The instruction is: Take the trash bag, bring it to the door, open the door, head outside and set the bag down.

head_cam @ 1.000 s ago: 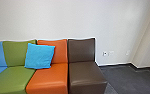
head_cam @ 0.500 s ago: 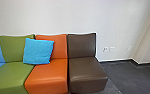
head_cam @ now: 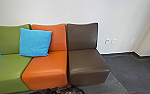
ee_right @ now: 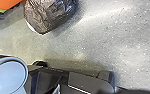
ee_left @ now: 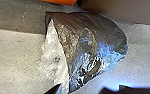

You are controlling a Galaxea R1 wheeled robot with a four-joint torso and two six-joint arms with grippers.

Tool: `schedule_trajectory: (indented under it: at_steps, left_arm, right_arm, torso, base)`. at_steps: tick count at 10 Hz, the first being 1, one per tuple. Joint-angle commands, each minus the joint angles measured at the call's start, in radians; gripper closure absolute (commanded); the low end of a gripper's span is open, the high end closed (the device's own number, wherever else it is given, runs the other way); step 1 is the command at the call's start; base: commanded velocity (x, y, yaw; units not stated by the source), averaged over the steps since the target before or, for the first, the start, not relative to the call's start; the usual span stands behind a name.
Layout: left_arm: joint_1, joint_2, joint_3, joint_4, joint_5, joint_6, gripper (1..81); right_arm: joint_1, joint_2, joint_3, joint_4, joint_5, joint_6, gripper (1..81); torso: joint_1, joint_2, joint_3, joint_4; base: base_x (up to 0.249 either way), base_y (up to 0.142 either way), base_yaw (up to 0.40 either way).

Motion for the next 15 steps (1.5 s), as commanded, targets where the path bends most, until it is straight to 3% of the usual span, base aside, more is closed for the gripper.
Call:
schedule_trajectory:
  at_steps: [1,2,4,5,6,10,11,14,15]
  left_arm:
    - [-0.153,-0.015,0.002,-0.004,0.066,0.001,1.0]
    - [-0.163,-0.016,0.002,-0.004,0.066,0.001,1.0]
    - [-0.166,-0.013,0.001,-0.006,0.066,0.001,1.0]
    - [-0.171,-0.01,0.002,-0.006,0.066,0.001,1.0]
    - [-0.182,-0.009,0.002,-0.006,0.066,0.001,1.0]
    - [-0.217,-0.009,0.002,-0.009,0.092,0.003,1.0]
    - [-0.234,-0.016,0.006,-0.012,0.11,0.003,1.0]
    - [-0.242,-0.01,-0.009,-0.01,0.09,0.008,1.0]
    - [-0.252,0.005,-0.03,-0.01,0.075,0.009,1.0]
  right_arm:
    - [0.135,-0.12,0.06,0.032,-0.086,0.013,1.0]
    - [0.173,-0.158,0.078,0.035,-0.134,0.018,1.0]
    - [0.228,-0.223,0.119,0.037,-0.204,0.027,1.0]
    - [0.253,-0.247,0.145,0.035,-0.207,0.044,1.0]
    - [0.27,-0.256,0.158,0.037,-0.224,0.048,1.0]
    - [0.282,-0.255,0.179,0.035,-0.235,0.062,1.0]
    - [0.282,-0.253,0.178,0.035,-0.235,0.062,1.0]
    - [0.282,-0.25,0.178,0.034,-0.235,0.062,1.0]
    - [0.279,-0.247,0.181,0.034,-0.235,0.062,1.0]
  torso:
    - [0.063,-0.097,-0.045,0.0]
    - [0.084,-0.131,-0.029,0.0]
    - [0.115,-0.179,-0.056,0.0]
    - [0.132,-0.206,-0.064,0.0]
    - [0.153,-0.239,-0.131,0.0]
    - [0.226,-0.356,-0.234,0.0]
    - [0.184,-0.291,-0.174,0.0]
    - [0.222,-0.349,-0.21,0.0]
    - [0.225,-0.356,-0.264,0.0]
  base:
    - [0.0,0.0,0.0]
    - [0.0,0.0,0.0]
    - [0.0,0.0,0.0]
    - [0.0,0.0,0.0]
    - [0.0,0.0,0.0]
    - [0.0,0.0,0.0]
    - [0.0,0.0,0.0]
    - [0.0,0.0,0.0]
    - [0.0,0.0,0.0]
